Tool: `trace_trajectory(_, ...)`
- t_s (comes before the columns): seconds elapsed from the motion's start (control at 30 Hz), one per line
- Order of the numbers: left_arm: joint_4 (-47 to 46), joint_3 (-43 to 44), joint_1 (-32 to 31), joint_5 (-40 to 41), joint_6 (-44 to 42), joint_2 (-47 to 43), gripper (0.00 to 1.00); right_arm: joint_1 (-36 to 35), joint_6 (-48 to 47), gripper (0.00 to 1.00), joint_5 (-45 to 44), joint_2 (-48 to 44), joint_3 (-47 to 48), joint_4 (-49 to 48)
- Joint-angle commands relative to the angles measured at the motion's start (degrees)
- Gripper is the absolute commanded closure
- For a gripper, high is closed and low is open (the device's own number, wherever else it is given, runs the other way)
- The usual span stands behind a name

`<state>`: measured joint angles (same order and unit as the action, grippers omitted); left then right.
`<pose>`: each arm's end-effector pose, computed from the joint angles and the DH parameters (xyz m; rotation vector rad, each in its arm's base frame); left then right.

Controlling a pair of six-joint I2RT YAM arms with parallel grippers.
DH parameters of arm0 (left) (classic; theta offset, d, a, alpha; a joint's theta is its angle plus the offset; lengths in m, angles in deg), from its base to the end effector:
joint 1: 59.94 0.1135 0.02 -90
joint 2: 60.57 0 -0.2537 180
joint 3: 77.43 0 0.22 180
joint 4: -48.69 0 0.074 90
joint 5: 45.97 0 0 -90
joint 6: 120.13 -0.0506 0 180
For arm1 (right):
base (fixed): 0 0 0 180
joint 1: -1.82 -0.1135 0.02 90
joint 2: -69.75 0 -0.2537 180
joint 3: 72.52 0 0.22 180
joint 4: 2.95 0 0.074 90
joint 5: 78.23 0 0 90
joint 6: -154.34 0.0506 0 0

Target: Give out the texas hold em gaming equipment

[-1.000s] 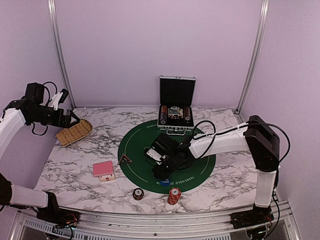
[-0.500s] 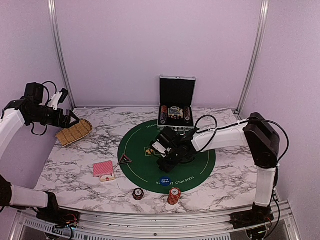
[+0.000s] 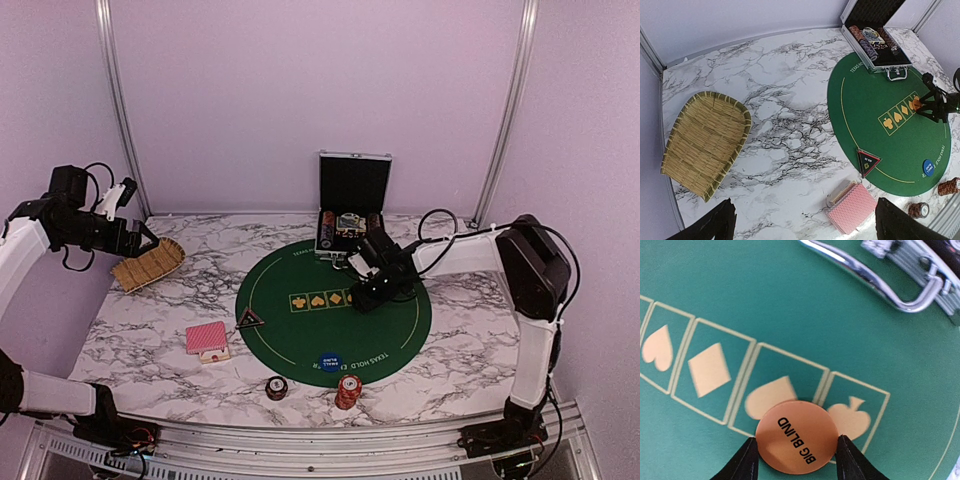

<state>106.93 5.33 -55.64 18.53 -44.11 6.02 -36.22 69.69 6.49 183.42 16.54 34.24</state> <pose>0.2204 -0.0053 0.3274 0.4118 2.2038 -0.3408 0.3027 0.2309 0.1446 -0.7158 2.5496 0.1324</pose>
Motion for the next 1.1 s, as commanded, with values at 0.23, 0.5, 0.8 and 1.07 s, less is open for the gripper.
trace_trajectory(0.23, 2.3, 1.1, 0.3, 0.1, -1.2, -0.4, 0.01, 10.2, -0.4, 0.49, -4.0, -0.7, 1.1, -0.6)
trace_trajectory(0.5, 2.4, 1.2, 0.3, -0.3, -1.2, 0.3, 0.01, 12.3, -0.7, 0.49, -4.4, 1.4, 3.4, -1.0)
trace_trajectory(0.8, 2.4, 1.2, 0.2, -0.4, -1.4, 0.3, 0.01, 12.9, -0.2, 0.41, -2.1, 1.9, 4.0, -0.9)
trace_trajectory(1.07, 2.6, 1.3, 0.2, -0.6, -1.4, 0.1, 0.01, 12.7, -0.2, 0.32, -2.2, -1.7, 2.9, -0.1)
